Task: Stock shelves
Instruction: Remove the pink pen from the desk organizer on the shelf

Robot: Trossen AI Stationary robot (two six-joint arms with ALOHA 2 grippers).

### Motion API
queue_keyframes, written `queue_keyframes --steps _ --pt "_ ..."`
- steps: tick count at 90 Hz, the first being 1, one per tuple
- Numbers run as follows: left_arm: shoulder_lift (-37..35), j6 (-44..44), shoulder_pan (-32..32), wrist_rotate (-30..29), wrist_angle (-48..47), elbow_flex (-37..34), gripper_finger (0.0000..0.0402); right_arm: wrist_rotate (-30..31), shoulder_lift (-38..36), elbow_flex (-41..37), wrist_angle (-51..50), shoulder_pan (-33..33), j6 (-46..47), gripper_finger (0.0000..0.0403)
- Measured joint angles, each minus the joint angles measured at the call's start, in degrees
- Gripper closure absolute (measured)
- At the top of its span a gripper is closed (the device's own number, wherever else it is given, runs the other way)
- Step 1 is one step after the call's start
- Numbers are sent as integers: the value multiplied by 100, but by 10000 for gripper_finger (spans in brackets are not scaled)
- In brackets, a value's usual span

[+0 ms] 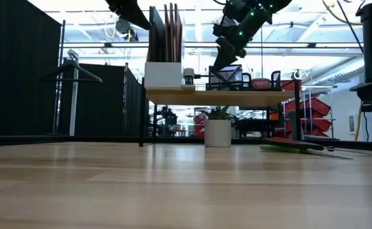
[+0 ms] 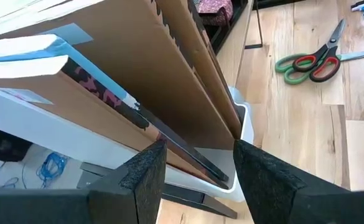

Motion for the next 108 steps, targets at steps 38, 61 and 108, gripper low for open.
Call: queue_keyframes --steps 38,61,108 --pt "0 2 2 1 0 0 226 10 -314 -50 218 4 -75 278" --pt "0 -14 0 3 0 -1 226 -2 -389 -46 111 4 108 371" --pt "0 -122 0 9 0 0 226 -436 -374 -39 305 2 273 317"
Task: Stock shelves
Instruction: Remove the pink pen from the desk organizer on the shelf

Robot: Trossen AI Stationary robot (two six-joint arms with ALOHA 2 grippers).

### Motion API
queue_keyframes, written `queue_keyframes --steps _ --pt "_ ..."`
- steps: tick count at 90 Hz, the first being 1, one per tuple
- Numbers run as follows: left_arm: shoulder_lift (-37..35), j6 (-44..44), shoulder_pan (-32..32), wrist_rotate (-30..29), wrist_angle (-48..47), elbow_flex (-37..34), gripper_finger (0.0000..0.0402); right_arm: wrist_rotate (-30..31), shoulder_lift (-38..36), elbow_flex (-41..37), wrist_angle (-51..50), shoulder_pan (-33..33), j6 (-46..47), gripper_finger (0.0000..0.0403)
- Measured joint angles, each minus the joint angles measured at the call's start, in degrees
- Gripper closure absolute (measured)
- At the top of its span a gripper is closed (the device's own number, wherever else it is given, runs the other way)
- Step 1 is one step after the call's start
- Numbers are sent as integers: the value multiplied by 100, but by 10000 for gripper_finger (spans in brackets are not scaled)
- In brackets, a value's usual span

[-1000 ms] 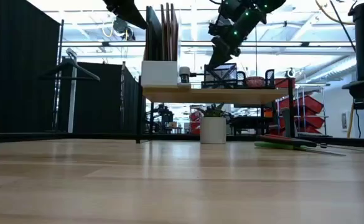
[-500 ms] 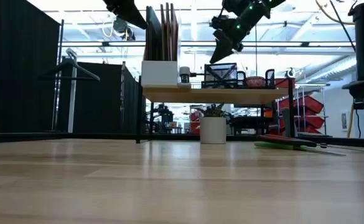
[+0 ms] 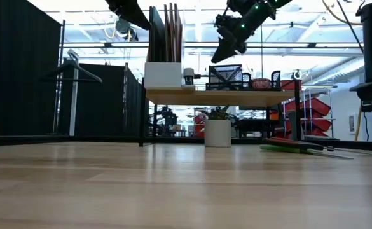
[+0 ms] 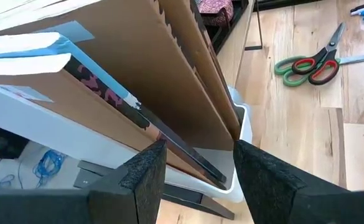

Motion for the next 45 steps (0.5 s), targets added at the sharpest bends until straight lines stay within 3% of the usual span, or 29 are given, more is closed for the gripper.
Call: queue_keyframes --steps 45 --pt "2 0 2 -2 0 0 226 5 320 17 158 -4 -26 323"
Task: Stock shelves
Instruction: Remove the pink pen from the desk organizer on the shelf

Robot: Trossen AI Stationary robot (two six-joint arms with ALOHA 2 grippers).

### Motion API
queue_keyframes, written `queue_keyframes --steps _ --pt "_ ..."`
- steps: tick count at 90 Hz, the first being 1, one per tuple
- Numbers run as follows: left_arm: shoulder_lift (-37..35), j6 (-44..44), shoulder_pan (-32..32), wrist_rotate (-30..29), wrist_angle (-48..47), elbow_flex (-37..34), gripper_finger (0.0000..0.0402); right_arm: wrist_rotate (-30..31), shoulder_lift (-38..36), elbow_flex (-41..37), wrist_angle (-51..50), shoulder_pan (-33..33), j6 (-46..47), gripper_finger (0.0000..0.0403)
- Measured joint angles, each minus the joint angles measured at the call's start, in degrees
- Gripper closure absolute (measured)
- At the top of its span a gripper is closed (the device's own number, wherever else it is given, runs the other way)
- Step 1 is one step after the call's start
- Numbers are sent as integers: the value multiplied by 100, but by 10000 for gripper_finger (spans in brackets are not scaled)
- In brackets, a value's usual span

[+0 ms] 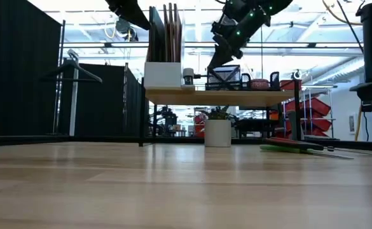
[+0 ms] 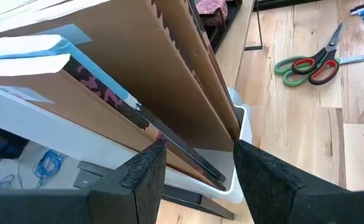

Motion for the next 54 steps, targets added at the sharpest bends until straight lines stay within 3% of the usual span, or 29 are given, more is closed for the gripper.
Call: queue_keyframes --steps 54 --pt "0 -7 0 17 4 0 226 -11 188 11 -303 -15 -104 325"
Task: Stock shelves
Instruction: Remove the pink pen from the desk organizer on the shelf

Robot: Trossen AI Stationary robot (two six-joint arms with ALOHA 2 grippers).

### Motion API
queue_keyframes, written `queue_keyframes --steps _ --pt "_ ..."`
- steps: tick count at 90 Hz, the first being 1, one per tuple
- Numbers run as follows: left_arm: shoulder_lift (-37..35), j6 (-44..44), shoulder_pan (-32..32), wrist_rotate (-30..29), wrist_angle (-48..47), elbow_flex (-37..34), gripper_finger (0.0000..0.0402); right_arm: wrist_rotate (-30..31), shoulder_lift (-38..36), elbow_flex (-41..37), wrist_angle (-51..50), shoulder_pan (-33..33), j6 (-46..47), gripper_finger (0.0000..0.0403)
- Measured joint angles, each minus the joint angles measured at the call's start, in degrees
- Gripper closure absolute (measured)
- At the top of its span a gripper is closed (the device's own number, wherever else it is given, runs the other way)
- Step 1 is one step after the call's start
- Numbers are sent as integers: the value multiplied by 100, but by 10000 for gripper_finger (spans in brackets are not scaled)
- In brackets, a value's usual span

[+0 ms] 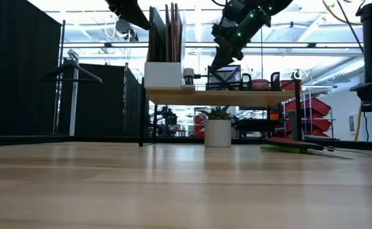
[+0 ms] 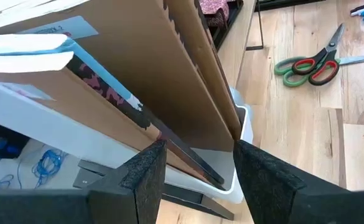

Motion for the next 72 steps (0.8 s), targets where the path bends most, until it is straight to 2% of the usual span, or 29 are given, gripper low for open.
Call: queue_keyframes --steps 10,27,53,72 --pt "0 -2 2 7 0 0 226 3 29 -3 10 16 -16 342" --pt "0 -2 0 7 0 -2 226 -29 38 -13 -9 22 -54 397" --pt "0 -2 0 7 0 -1 226 0 -38 -26 3 33 -36 402" --pt "0 -2 0 9 0 0 226 33 -376 -57 -143 33 -36 402"
